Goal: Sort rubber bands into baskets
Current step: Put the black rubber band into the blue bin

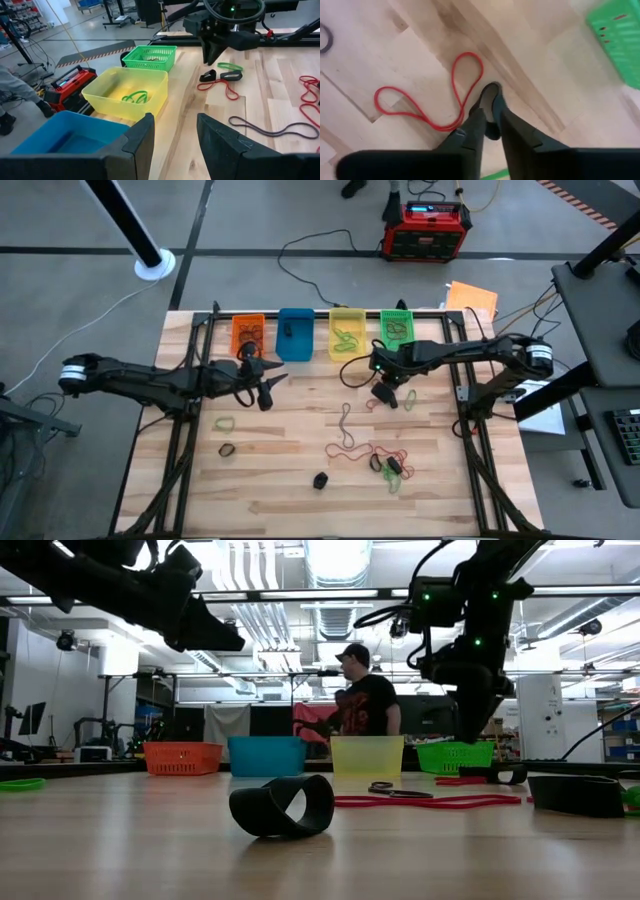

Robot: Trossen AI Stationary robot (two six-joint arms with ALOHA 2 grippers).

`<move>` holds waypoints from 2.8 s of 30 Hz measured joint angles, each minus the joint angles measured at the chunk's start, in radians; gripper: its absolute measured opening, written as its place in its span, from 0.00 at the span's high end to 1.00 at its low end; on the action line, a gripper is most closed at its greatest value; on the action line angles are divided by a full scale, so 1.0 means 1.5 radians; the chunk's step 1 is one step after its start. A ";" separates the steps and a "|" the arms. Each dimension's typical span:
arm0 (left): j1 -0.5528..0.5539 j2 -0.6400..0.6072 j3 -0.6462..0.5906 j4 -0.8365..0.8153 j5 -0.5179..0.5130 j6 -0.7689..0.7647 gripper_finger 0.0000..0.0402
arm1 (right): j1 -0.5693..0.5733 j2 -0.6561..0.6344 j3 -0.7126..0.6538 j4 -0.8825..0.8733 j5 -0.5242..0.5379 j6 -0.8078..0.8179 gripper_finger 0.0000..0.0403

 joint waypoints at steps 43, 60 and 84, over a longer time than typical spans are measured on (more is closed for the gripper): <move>0.000 0.014 0.000 0.023 0.000 -0.002 0.67 | -0.008 0.112 -0.014 0.050 0.014 -0.088 0.80; 0.000 0.014 0.000 0.024 0.000 -0.009 0.67 | -0.009 -0.002 -0.014 0.049 0.010 -0.124 0.98; 0.000 0.014 0.004 0.032 0.016 -0.035 0.67 | -0.023 -0.078 -0.014 0.634 -0.084 -0.281 0.98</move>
